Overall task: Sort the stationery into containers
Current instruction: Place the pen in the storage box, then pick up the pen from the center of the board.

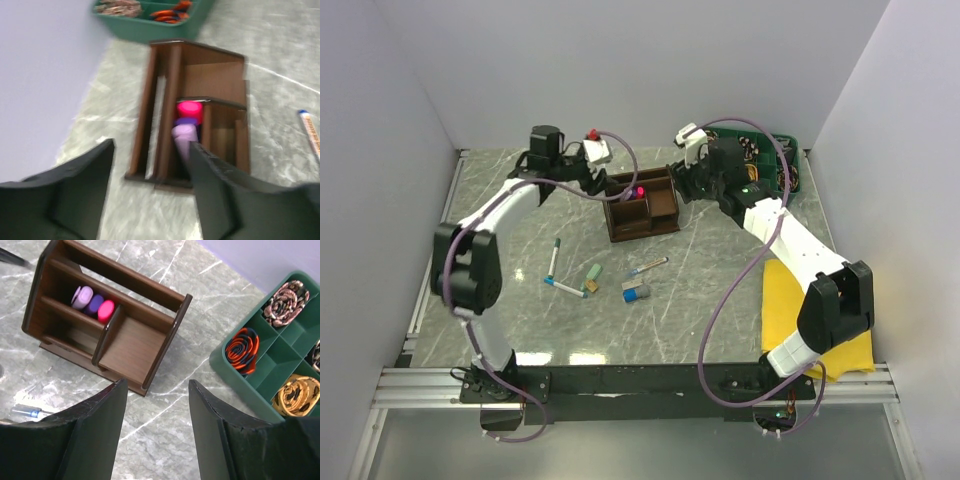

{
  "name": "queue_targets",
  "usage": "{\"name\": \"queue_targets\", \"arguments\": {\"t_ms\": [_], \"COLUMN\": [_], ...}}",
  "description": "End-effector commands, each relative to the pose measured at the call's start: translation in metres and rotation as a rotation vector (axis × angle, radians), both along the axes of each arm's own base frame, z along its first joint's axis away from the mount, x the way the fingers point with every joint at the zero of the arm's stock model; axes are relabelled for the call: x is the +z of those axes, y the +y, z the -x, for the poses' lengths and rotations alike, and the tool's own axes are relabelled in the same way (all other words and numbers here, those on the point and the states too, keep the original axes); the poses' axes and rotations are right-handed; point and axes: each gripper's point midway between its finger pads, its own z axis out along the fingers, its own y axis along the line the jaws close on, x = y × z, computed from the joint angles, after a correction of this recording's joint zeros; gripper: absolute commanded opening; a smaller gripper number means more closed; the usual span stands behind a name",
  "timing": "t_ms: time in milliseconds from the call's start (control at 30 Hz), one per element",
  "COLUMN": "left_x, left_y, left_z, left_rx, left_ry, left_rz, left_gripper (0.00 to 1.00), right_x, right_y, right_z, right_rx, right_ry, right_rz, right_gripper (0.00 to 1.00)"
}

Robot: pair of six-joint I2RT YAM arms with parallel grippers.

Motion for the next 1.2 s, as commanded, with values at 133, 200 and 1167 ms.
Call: {"name": "queue_targets", "arguments": {"t_ms": [133, 200, 1167], "left_x": [-0.016, -0.055, -0.177], "left_y": [0.11, 0.151, 0.171], "left_z": [0.025, 0.021, 0.083], "left_rx": [0.559, 0.854, 1.118], "left_ry": [0.275, 0.453, 0.958], "left_rz": [-0.165, -0.235, -0.373], "left_gripper": [0.69, 0.66, 0.59], "right_x": [0.028, 0.023, 0.002], "right_y": [0.001, 0.0, -0.016], "right_z": [0.004, 0.006, 0.05], "right_rx": [0.005, -0.014, -0.029], "right_ry": [-0.053, -0.037, -0.031], "right_rz": [-0.048, -0.069, -0.099], "right_gripper": [0.61, 0.61, 0.61]}}
